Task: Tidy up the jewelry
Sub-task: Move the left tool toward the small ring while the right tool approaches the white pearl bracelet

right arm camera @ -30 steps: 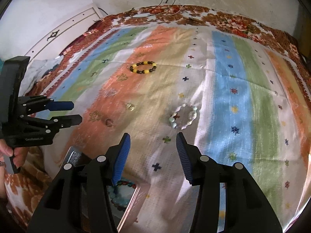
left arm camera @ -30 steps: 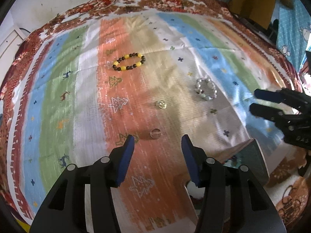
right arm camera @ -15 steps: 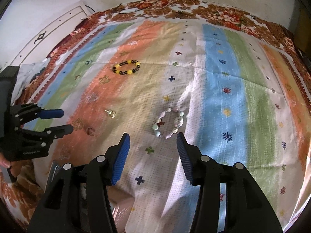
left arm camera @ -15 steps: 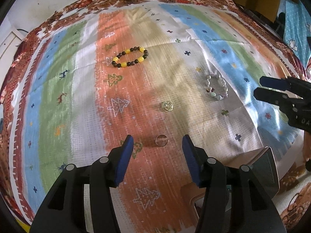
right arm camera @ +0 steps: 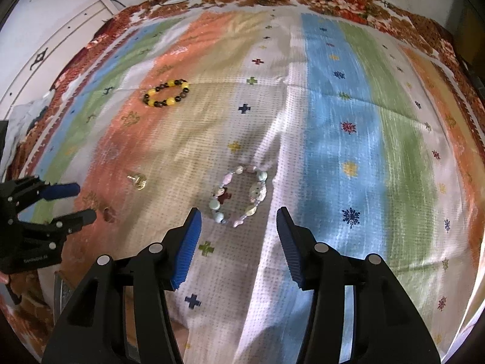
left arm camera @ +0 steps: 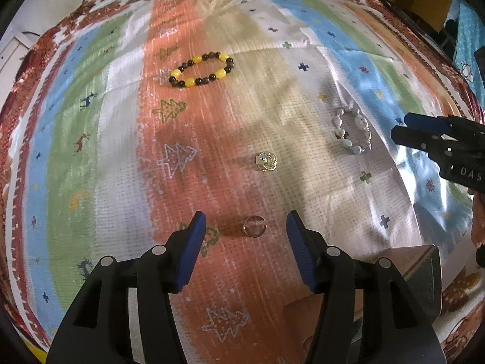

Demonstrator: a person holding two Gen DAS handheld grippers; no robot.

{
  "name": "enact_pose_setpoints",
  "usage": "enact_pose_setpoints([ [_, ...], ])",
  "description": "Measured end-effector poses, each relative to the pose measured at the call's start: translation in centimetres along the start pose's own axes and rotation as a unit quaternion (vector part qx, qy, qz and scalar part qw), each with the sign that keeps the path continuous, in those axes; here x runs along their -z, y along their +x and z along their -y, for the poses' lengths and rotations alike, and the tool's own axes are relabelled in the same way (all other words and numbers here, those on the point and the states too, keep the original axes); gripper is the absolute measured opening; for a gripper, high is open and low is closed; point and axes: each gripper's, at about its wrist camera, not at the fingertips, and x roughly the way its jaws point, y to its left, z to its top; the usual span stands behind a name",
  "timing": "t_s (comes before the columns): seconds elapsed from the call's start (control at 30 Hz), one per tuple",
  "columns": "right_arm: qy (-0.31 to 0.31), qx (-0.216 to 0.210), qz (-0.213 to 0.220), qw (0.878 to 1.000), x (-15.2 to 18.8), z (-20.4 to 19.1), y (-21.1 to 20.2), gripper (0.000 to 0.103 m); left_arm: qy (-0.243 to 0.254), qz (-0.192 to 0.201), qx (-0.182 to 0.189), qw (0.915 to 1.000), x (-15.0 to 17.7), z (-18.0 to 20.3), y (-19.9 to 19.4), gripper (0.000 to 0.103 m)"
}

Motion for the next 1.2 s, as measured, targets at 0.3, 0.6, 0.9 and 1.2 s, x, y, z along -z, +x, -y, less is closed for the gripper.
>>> enact_pose_setpoints([
  [0.3,0.010,0.011,-0.028,1.000,-0.9,0.8,2.5,0.052,-0.015,-0.022,0.016,0.9995,-0.4,-0.3,1.5,0.056],
  [0.6,0.014,0.019,-0.042,0.999,-1.3,1.1,3.9,0.052,-0.023,-0.042,0.020,0.9987,-0.6,-0.3,3.0,0.056],
  [0.9,0.012,0.031,-0.055,0.998,-1.9,1.0,5.6,0.052,-0.019,-0.056,0.006,0.9982,-0.6,0.1,4.0,0.055],
  [1.2,0.001,0.049,-0.067,0.997,-2.0,0.6,7.1,0.050,-0.008,-0.061,-0.004,0.9981,-0.2,0.3,4.5,0.054],
])
